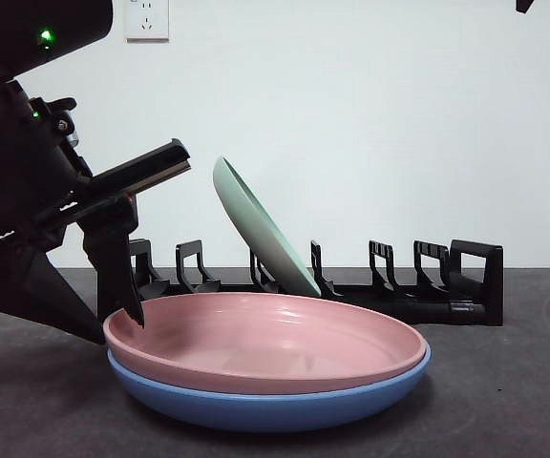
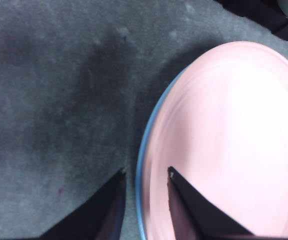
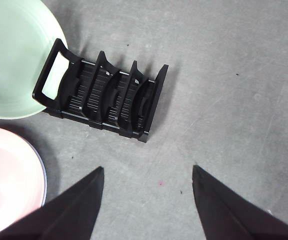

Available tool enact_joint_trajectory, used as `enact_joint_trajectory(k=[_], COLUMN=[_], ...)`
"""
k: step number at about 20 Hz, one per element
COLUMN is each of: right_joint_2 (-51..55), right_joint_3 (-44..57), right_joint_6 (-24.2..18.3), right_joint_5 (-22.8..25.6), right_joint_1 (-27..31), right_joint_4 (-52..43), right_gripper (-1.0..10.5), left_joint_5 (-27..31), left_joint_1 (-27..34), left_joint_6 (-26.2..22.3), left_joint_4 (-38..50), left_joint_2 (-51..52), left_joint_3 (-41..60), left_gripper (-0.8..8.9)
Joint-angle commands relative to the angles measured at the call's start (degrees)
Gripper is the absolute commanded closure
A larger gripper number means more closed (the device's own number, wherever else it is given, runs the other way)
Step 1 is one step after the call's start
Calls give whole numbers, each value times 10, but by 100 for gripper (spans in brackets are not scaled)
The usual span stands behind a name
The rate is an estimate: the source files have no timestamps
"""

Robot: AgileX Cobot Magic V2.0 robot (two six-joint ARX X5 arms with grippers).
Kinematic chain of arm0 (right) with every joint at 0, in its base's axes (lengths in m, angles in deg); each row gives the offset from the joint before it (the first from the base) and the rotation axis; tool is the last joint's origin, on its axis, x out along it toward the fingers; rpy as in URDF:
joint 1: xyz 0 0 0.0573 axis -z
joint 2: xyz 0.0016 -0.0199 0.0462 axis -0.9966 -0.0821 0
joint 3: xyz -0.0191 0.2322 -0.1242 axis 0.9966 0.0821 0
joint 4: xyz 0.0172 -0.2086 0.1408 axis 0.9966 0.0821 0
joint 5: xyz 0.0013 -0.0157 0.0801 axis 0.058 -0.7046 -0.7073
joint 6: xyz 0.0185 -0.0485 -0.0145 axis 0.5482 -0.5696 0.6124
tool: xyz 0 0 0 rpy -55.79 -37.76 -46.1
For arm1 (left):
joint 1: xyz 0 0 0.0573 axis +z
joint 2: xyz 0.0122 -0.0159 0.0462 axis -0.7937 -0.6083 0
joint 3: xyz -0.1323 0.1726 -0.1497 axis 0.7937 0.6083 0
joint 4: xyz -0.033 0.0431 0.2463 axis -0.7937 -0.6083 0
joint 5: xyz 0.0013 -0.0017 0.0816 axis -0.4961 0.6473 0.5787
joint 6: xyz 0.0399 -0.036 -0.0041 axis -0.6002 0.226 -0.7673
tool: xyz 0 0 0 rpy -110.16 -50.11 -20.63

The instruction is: Place the plate

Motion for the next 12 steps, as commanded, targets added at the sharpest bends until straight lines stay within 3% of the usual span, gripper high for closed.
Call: enact_joint_trajectory(k=[1, 2, 5, 8, 12], right_joint_2=[-6, -6, -6, -6, -7], right_joint_3=[-14, -14, -14, -14, -14], right_joint_6=[-4, -4, -4, -2, -3], right_joint_5=[-2, -2, -2, -5, -51], right_joint_1=[-3, -3, -3, -5, -23], right_joint_4=[-1, -1, -1, -1, -17], right_gripper=[665, 665, 665, 665, 665], left_joint_5=[2, 2, 2, 2, 4], left_joint_1=[-6, -4, 14, 46, 116], left_joint_6=[-8, -24, -102, -249, -437], left_joint_4=[2, 0, -19, -46, -96], left_joint_2=[-7, -5, 28, 96, 185], left_joint_3=[-4, -5, -17, -44, -87], left_gripper=[579, 532, 529, 532, 532])
